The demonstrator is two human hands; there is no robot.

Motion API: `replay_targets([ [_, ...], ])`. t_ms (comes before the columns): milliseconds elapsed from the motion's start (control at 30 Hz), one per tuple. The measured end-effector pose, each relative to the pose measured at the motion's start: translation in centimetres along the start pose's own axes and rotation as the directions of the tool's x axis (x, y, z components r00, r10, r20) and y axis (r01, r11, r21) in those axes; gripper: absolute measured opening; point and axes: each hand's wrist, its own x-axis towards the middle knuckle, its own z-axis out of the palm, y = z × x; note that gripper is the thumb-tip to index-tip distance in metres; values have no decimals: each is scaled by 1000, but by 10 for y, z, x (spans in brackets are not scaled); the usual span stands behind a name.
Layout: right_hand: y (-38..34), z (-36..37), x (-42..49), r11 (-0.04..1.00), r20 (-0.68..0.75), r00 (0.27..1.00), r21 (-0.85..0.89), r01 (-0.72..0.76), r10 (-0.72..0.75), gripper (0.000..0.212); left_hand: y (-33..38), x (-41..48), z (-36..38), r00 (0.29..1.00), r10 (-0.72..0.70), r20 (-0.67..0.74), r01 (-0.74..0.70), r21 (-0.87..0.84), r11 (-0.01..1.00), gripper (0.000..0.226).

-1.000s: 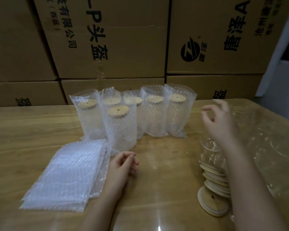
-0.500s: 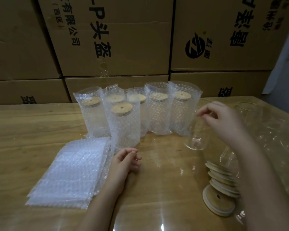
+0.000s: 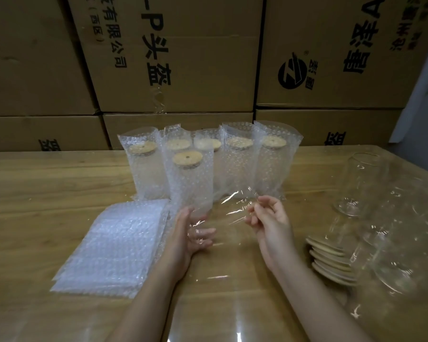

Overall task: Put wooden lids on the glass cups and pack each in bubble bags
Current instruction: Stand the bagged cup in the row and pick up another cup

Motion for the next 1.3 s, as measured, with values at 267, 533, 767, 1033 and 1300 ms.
replay_targets([
  [267,33,-15,-4,874,113,984,-454,172,-135,35,-7,3,-4,971,208,-120,-202,62,977,57],
  [533,43,-19,3,875,159,981,-454,169,-107,33,-10,13,-7,953,248,-175,-225,140,964,49],
  [767,42,-19,2,863,131,983,-473,176,-129,35,-10,13,-3,944,270,-190,-243,152,958,45],
  [1033,34,-15,-6,862,155,958,-418,285,-242,35,-15,8,-3,919,366,-146,-304,330,894,72],
  [1300,31,-16,-6,864,195,959,-424,272,-206,33,-11,6,-1,929,359,-95,-312,322,894,71],
])
